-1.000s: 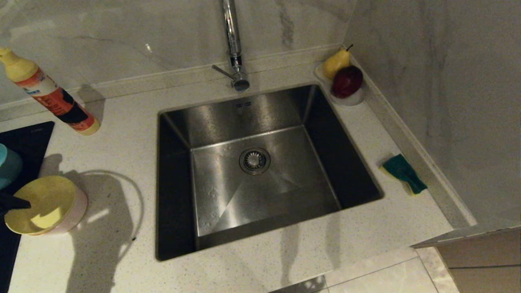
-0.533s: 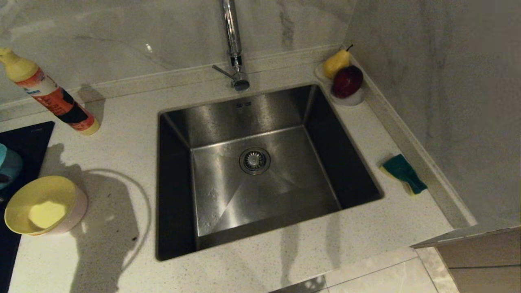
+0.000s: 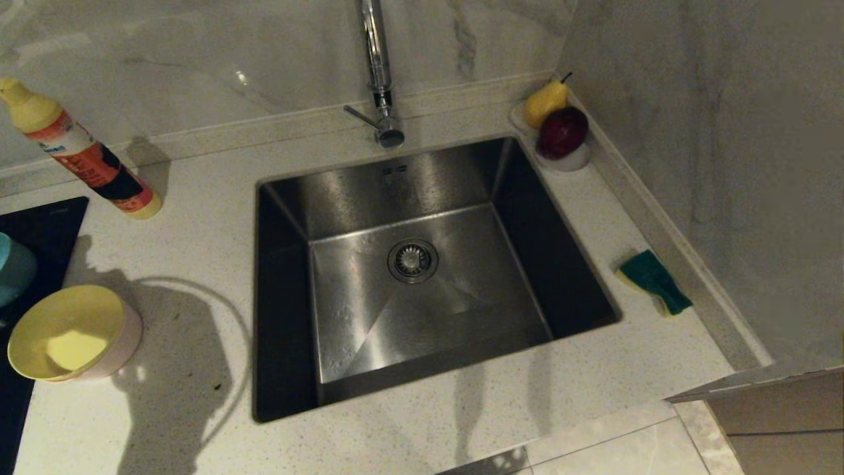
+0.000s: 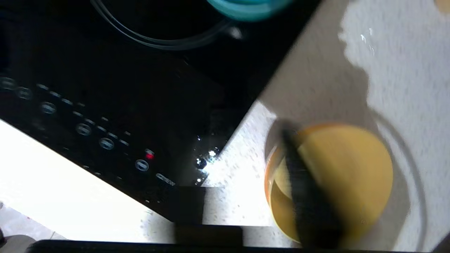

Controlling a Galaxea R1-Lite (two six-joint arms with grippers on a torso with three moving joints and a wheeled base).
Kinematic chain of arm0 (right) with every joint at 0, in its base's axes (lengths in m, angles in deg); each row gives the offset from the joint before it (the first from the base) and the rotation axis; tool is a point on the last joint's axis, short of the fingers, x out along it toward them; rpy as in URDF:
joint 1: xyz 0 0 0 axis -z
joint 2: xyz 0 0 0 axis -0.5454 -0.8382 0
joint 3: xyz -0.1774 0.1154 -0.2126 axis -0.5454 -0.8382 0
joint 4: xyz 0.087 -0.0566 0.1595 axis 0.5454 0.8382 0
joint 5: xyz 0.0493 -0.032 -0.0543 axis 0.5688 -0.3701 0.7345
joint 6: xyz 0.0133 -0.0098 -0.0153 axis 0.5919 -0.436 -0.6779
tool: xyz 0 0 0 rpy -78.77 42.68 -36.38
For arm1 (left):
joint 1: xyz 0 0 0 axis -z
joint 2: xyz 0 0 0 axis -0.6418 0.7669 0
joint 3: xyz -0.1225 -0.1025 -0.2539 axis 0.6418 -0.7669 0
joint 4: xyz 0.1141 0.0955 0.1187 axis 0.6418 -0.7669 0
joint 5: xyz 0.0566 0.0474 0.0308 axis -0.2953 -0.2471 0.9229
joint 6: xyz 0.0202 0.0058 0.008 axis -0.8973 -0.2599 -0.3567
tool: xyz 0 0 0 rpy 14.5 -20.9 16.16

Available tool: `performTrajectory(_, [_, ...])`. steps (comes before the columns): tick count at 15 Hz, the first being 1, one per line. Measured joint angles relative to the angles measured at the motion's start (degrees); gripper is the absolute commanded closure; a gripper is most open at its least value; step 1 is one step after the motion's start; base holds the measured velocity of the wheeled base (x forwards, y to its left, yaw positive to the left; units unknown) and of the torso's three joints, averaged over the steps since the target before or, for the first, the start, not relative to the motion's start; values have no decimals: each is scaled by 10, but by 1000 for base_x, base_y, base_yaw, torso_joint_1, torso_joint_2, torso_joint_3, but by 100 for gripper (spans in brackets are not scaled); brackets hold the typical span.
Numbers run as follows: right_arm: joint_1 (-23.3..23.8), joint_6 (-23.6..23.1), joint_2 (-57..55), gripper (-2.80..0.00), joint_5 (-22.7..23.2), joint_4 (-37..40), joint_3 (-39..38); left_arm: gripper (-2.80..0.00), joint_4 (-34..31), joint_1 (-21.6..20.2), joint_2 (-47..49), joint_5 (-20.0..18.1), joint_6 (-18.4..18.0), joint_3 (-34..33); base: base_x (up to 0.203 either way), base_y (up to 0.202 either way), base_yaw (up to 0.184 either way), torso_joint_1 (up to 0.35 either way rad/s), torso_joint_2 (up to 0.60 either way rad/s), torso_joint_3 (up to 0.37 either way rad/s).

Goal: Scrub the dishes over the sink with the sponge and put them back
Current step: Place the bowl on the bowl

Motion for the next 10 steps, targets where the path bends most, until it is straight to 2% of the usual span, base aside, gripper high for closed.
performTrajectory(4, [0,0,0,0,0,0,0,0,-4,-7,25,56,30,50,0,0,0,0,0,0])
performTrajectory(8, [0,0,0,0,0,0,0,0,-22,-11,88,97,84,91,0,0,0,0,0,0])
performTrajectory(9, [0,0,0,0,0,0,0,-280,-28,-11,106,101,100,99,0,0,0,0,0,0])
performTrajectory(10, [0,0,0,0,0,0,0,-280,-33,-13,123,102,115,105,0,0,0,0,0,0])
